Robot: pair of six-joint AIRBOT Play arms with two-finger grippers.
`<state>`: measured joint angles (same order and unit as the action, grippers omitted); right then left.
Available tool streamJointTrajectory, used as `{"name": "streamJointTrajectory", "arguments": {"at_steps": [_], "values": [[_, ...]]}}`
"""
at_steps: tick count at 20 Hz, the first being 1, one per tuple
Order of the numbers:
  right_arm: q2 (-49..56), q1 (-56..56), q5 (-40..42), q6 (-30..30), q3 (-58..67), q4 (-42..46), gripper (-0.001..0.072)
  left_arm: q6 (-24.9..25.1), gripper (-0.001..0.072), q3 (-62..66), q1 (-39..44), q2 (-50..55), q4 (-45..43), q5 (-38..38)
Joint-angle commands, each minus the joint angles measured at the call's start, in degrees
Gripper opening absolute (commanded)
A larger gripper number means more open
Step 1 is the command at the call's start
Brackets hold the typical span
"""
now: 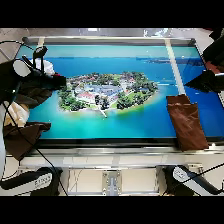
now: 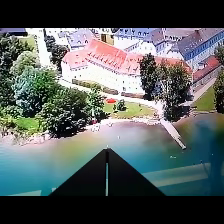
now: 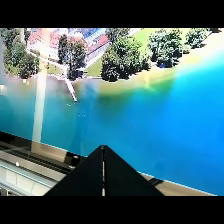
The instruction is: Fold the shirts.
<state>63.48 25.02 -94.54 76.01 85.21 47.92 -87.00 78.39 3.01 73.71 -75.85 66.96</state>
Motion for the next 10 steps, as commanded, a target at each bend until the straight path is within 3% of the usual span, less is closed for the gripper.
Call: {"name": "streamJointTrajectory", "arguments": {"at_steps": [1, 10], "values": [[0.0, 0.0, 0.1, 0.0, 0.0, 0.2, 0.0013, 0.0, 0.0013, 0.0, 0.0, 0.0, 0.0, 0.0], [0.0, 0.0, 1.8, 0.0, 0.0, 0.2, 0.0014, 0.0, 0.0013, 0.0, 0.0, 0.2, 0.0, 0.0]]}}
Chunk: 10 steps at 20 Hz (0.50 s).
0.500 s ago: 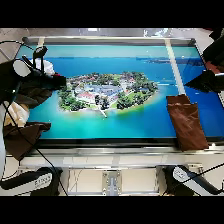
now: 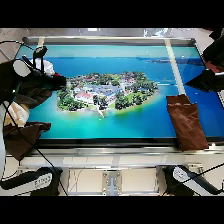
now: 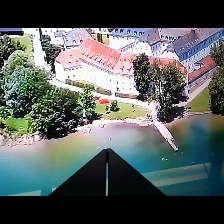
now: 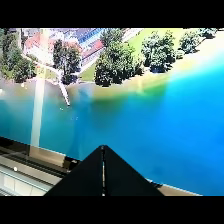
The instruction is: Fold the shirts.
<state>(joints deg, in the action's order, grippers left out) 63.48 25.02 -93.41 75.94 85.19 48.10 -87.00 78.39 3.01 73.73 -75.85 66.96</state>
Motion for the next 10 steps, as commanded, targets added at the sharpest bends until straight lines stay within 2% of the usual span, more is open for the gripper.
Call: {"name": "streamJointTrajectory", "arguments": {"at_steps": [1, 3, 4, 5, 6, 7, 8, 9, 10], "values": [[0.0, 0.0, 2.0, 0.0, 0.0, 0.0, 0.0014, 0.0, 0.0013, 0.0, 0.0, 0.3, 0.0, 0.0], [0.0, 0.0, 5.1, 0.0, 0.0, 0.0, 0.0014, 0.5, 0.0013, 0.0, 0.0, 0.5, -0.3, -0.6], [0.0, 0.0, 6.5, 0.0, 0.0, 0.0, 0.0013, 1.9, 0.0025, 0.0, 0.0, 0.8, -2.0, -3.4], [0.0, 0.0, 8.0, 0.0, 0.0, 0.0, 0.0014, 2.4, 0.0077, 0.0, -0.1, 1.2, -5.9, -5.9], [0.0, 0.0, 9.2, 0.0, 0.0, 0.0, 0.0014, 2.3, 0.0289, 0.0, -0.2, 1.6, -14.1, -8.3], [0.0, 0.0, 10.0, 0.0, 0.0, 0.0, 0.0014, 1.0, 0.0531, 0.0, -0.7, 1.9, -23.0, -9.6], [0.0, 0.0, 10.7, 0.0, 0.0, 0.0, 0.0014, -3.2, 0.0579, 0.0, -2.0, 2.4, -33.7, -9.6], [0.0, -0.1, 11.2, 0.0, 0.0, 0.0, 0.0013, -7.7, 0.0579, 0.0, -4.0, 3.0, -41.2, -8.6], [0.0, 0.0, 11.9, 0.0, 0.0, 0.0, 0.0013, -10.3, 0.0579, 0.0, -7.1, 3.8, -44.7, -7.9]]}}
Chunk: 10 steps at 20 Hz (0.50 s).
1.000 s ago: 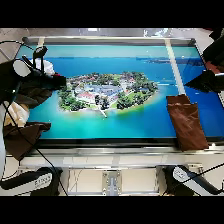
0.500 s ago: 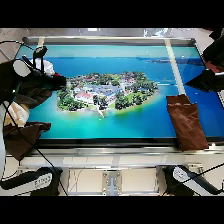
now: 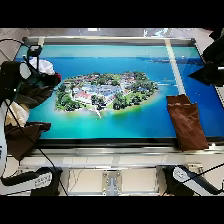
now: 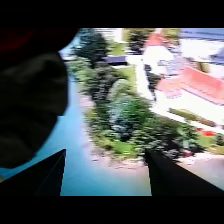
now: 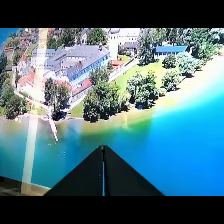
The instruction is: Fold the shirts.
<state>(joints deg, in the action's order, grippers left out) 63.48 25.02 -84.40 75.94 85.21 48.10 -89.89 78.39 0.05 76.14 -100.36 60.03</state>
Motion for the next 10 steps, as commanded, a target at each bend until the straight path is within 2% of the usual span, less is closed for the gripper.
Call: {"name": "streamJointTrajectory", "arguments": {"at_steps": [1, 4, 6, 10], "values": [[0.1, -0.1, 3.5, 0.0, 0.0, 0.0, 0.0014, -9.0, 0.0580, 0.0, -7.9, 2.3, -20.3, -0.7], [0.2, -0.1, 4.4, 0.0, 0.0, 0.0, 0.0014, -13.8, 0.0638, 0.0, -19.4, 5.2, -15.6, -0.4], [0.2, -0.1, 4.5, 0.0, 0.0, 0.0, 0.0014, -16.8, 0.0638, 0.0, -26.7, 6.8, -12.7, -0.5], [0.2, -0.1, 5.0, 0.0, 0.0, 0.0, 0.0014, -17.9, 0.0638, 0.0, -38.7, 8.4, 1.0, -0.3]]}}
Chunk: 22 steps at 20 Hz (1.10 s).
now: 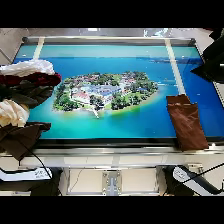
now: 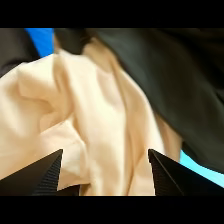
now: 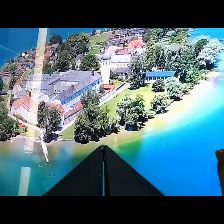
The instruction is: Fold the shirts.
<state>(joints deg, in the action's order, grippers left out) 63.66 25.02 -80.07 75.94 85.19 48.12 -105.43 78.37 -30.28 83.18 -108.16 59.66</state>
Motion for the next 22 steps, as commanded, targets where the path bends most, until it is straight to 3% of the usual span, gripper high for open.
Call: {"name": "streamJointTrajectory", "arguments": {"at_steps": [1, 3, 7, 8, 9, 11, 16, 19, 22], "values": [[0.0, -0.1, 0.9, 0.0, 0.0, 0.0, 0.0014, -2.4, 0.0638, 0.0, -10.6, 1.9, 12.9, -0.3], [0.0, -0.1, 1.0, 0.1, 0.0, 0.0, 0.0014, -2.2, 0.0638, 0.0, -13.4, 3.3, 19.3, -0.4], [0.0, -0.1, 1.3, 0.1, 0.0, -0.1, 0.0014, -2.2, 0.0638, 0.0, -14.0, 6.1, 22.0, -2.7], [0.0, -0.1, 1.3, 0.6, 0.0, -0.1, 0.0014, -2.1, 0.0627, 0.0, -13.8, 6.7, 23.5, -4.2], [0.0, -0.1, 1.3, 1.6, 0.0, -0.1, 0.0014, -2.2, 0.0566, 0.0, -13.7, 7.1, 25.2, -5.7], [0.0, -0.1, 1.3, 1.8, 0.0, -0.3, 0.0013, -1.9, 0.0019, 0.0, -13.6, 7.0, 29.3, -8.0], [-0.1, 0.0, 1.7, 1.8, 0.2, -3.4, 0.0014, 8.0, 0.0012, 0.0, -13.6, 0.5, 38.6, -4.0], [-0.3, 0.0, 1.4, 1.7, 2.2, -5.2, 0.0013, 16.0, 0.0011, 0.0, -12.1, -8.6, 53.6, 0.0], [-0.3, 0.0, -1.8, 1.5, 6.6, -5.5, 0.0014, 24.0, 0.0011, 0.0, -5.4, -18.4, 67.6, 5.9]]}}
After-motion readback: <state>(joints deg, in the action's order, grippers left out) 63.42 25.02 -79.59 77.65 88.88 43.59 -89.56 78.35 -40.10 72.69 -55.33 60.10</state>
